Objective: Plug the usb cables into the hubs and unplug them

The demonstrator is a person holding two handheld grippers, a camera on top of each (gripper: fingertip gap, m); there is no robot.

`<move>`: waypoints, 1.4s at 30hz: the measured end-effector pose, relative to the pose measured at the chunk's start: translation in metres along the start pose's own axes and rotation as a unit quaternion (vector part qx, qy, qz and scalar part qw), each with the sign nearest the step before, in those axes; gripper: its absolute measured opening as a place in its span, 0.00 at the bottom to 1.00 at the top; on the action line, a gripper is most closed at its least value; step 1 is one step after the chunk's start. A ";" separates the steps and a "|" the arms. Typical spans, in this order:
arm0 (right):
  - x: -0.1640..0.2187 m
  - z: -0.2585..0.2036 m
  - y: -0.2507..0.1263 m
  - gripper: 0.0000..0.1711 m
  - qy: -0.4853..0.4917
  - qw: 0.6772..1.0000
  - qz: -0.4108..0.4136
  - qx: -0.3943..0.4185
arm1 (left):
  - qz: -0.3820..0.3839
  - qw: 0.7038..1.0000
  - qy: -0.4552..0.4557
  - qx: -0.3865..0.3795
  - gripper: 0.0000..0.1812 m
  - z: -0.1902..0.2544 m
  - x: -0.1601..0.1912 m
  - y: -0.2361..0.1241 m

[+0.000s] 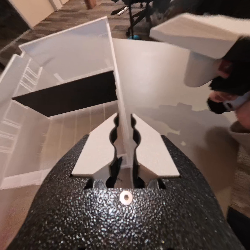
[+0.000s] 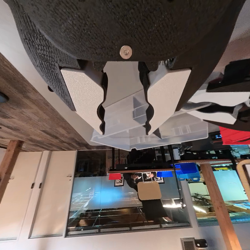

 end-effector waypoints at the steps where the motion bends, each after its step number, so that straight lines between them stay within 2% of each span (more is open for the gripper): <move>1: 0.000 -0.004 -0.001 0.35 0.004 1.000 0.001 -0.008 | 0.009 1.000 -0.014 0.009 0.28 0.003 -0.002 -0.007; 3: 0.001 -0.014 -0.004 0.38 0.010 1.000 0.008 -0.022 | 0.025 0.999 -0.028 0.009 0.44 0.003 -0.003 -0.031; 4: 0.001 -0.021 -0.005 0.42 0.012 1.000 0.008 -0.026 | 0.039 0.999 -0.026 0.003 0.52 0.002 -0.003 -0.048; 5: 0.002 -0.028 -0.006 0.49 0.013 0.999 0.010 -0.030 | 0.058 0.998 -0.020 -0.007 0.55 -0.001 -0.004 -0.068; 8: 0.006 -0.062 -0.005 0.67 0.008 0.999 0.005 -0.053 | 0.134 0.988 -0.002 -0.072 0.55 -0.024 -0.010 -0.143; 11: 0.020 -0.098 0.002 0.77 0.022 0.996 -0.020 -0.081 | 0.196 0.968 -0.021 -0.157 0.55 -0.062 -0.005 -0.228; 14: 0.045 -0.114 0.008 0.78 -0.014 0.993 -0.086 -0.078 | 0.227 0.939 -0.047 -0.253 0.60 -0.108 0.019 -0.309; 17: 0.063 -0.109 0.010 0.71 -0.085 0.986 -0.138 -0.034 | 0.201 0.909 -0.085 -0.355 0.61 -0.153 0.070 -0.376; 20: 0.064 -0.099 0.007 0.62 -0.122 0.981 -0.152 -0.007 | 0.160 0.879 -0.118 -0.434 0.59 -0.185 0.122 -0.425; 24: 0.061 -0.075 -0.002 0.56 -0.139 0.976 -0.166 0.017 | 0.115 0.872 -0.170 -0.445 0.52 -0.202 0.167 -0.445; 28: 0.058 -0.035 -0.009 0.39 -0.147 0.971 -0.178 0.064 | 0.068 0.886 -0.187 -0.419 0.41 -0.210 0.188 -0.433; 30: 0.060 -0.020 -0.011 0.27 -0.134 0.971 -0.185 0.068 | 0.048 0.892 -0.184 -0.411 0.35 -0.215 0.192 -0.425; 32: 0.062 -0.009 -0.010 0.20 -0.113 0.972 -0.193 0.065 | 0.029 0.896 -0.177 -0.407 0.24 -0.221 0.195 -0.418; 34: 0.068 -0.004 -0.008 0.18 -0.085 0.972 -0.211 0.054 | 0.013 0.897 -0.175 -0.405 0.13 -0.227 0.197 -0.413; 36: 0.072 -0.004 -0.005 0.08 -0.060 0.973 -0.219 0.033 | 0.004 0.899 -0.181 -0.399 0.01 -0.231 0.199 -0.408; 42: 0.070 0.010 -0.010 0.06 -0.100 0.964 -0.247 -0.009 | 0.016 0.884 -0.198 -0.422 0.00 -0.237 0.203 -0.416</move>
Point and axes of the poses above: each gripper's, where its closed fingertips meet, y out along the fingers, x out of its underside, z = x × y across the jaws, the point moved 2 cm from there along -y, back along the fingers, and after that the axes turned 9 degrees about z, right-handed, at the moved point
